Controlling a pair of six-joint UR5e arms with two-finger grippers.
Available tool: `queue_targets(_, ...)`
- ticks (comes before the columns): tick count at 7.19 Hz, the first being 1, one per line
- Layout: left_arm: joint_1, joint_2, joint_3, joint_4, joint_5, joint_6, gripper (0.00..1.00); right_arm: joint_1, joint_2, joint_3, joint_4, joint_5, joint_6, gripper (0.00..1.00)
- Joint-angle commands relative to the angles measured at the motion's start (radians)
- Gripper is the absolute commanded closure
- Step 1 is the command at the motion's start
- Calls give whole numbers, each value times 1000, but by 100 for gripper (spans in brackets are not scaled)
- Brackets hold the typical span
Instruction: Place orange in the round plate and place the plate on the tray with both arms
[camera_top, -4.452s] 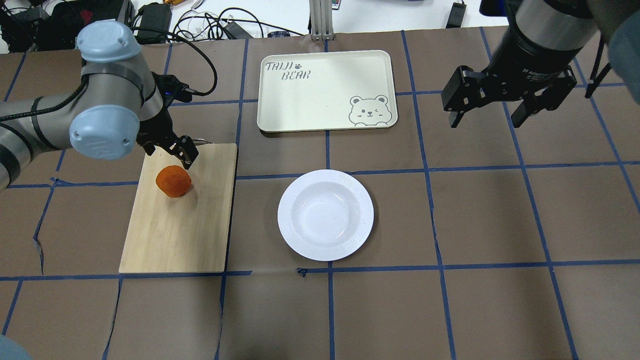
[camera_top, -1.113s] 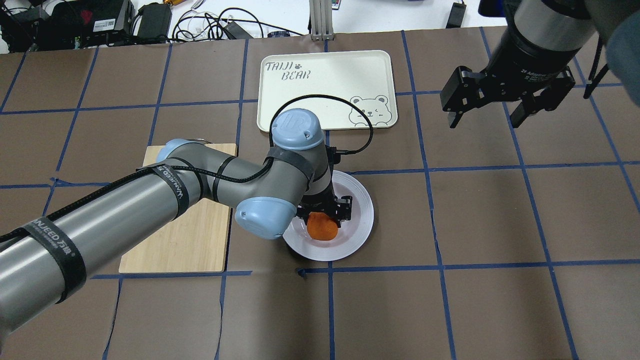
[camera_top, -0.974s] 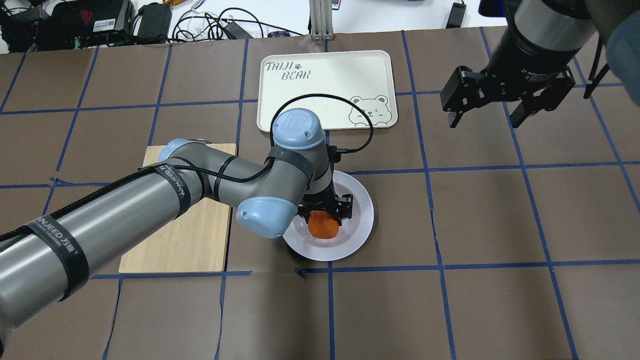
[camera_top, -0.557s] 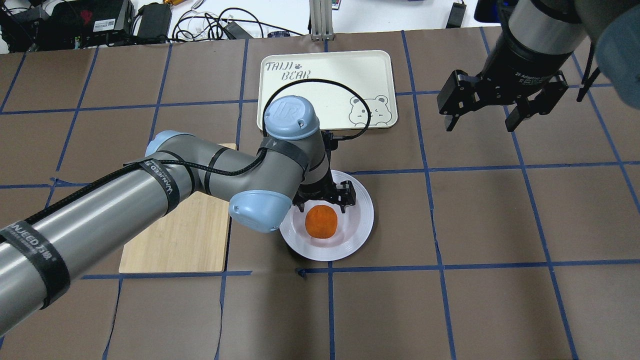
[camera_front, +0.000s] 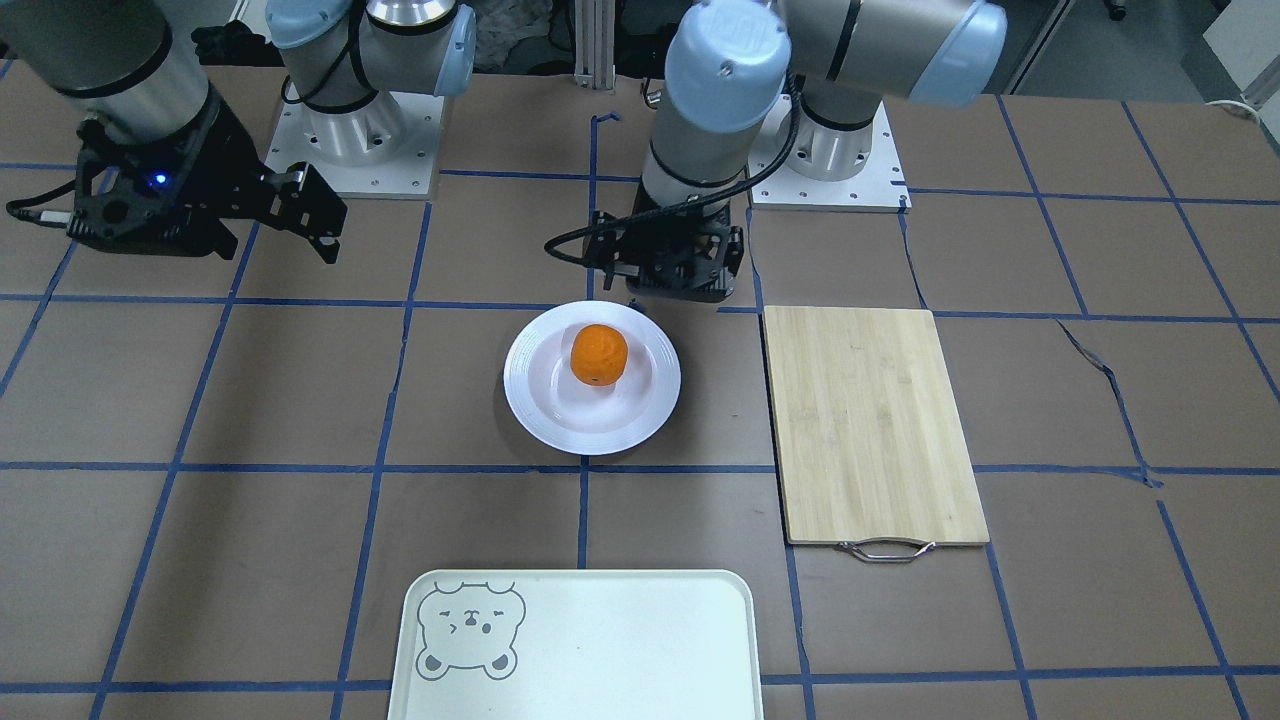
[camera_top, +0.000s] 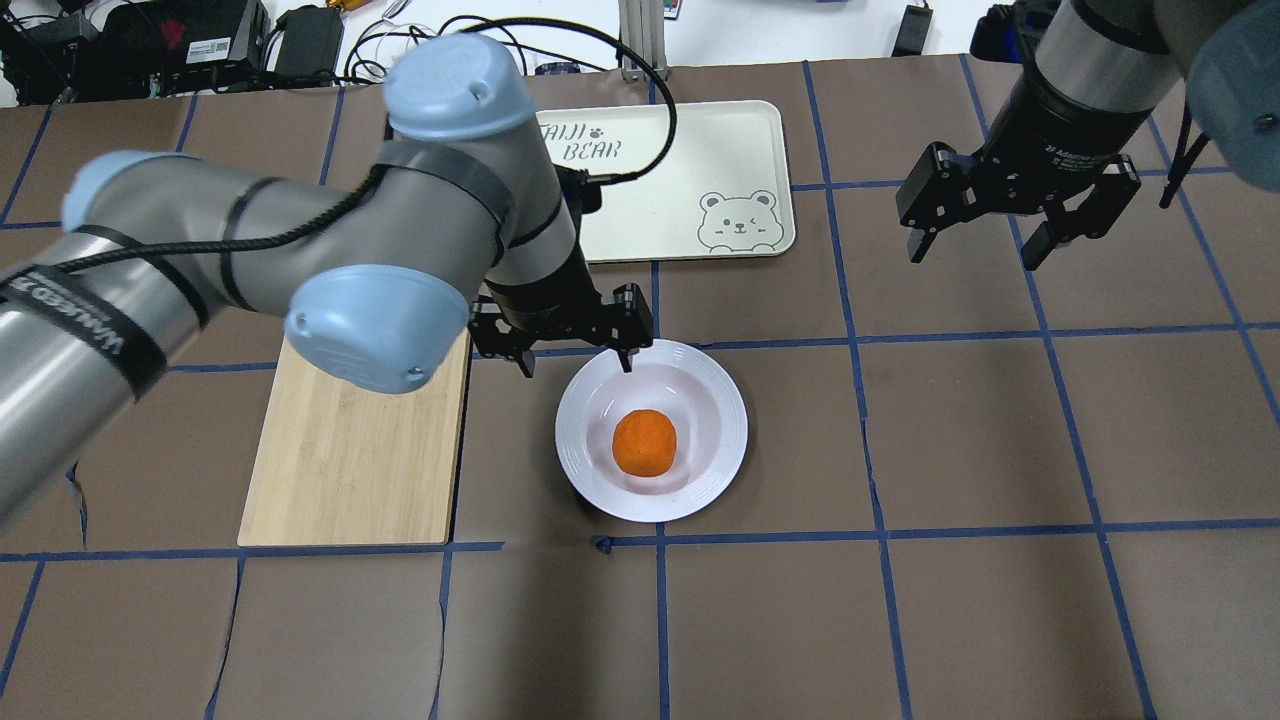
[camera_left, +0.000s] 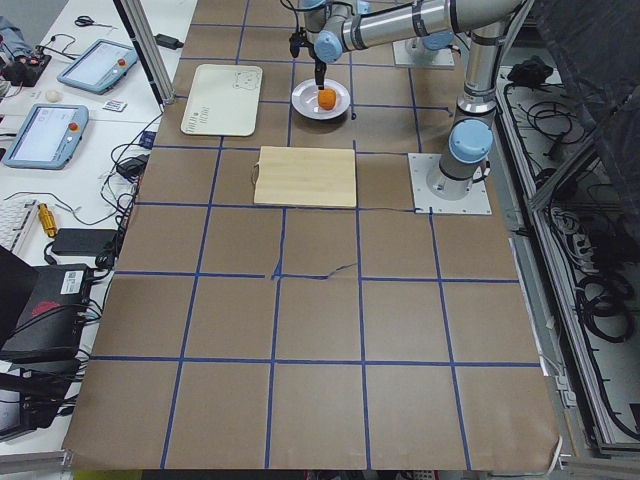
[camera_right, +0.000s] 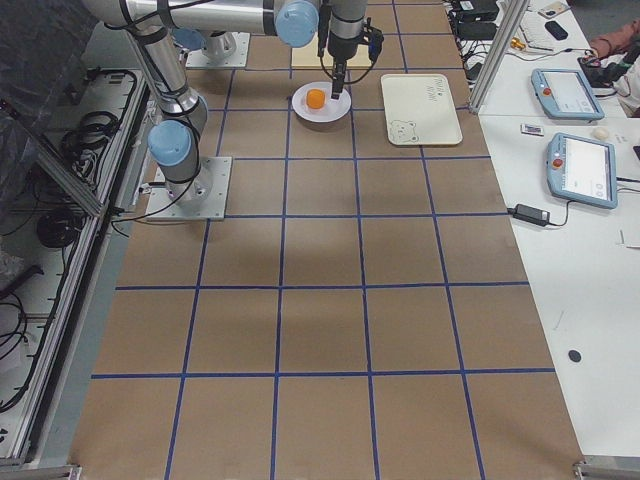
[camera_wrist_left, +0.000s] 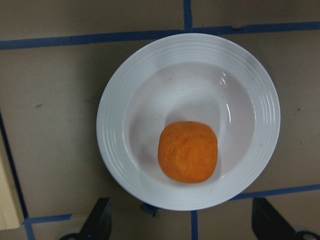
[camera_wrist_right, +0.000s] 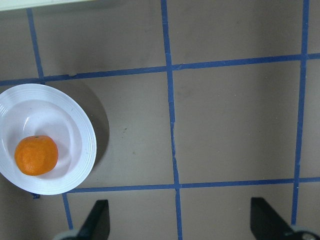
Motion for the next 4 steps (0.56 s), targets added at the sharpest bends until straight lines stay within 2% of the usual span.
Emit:
queue_targets(1,152,82,58,-77,10,108,0,-46,70,13,-19,77,-120,0)
queue_targets(2,180,107,58,-61,113,139,0,-46,118,25,-89,85,-125,0)
queue_targets(3,201,120,56,-19,164,133,0,-46,152,63,-134,184,-127,0)
queue_targets(4,211,127,55,-23,162,136,0,-46,169,132,-207,273,-127,0)
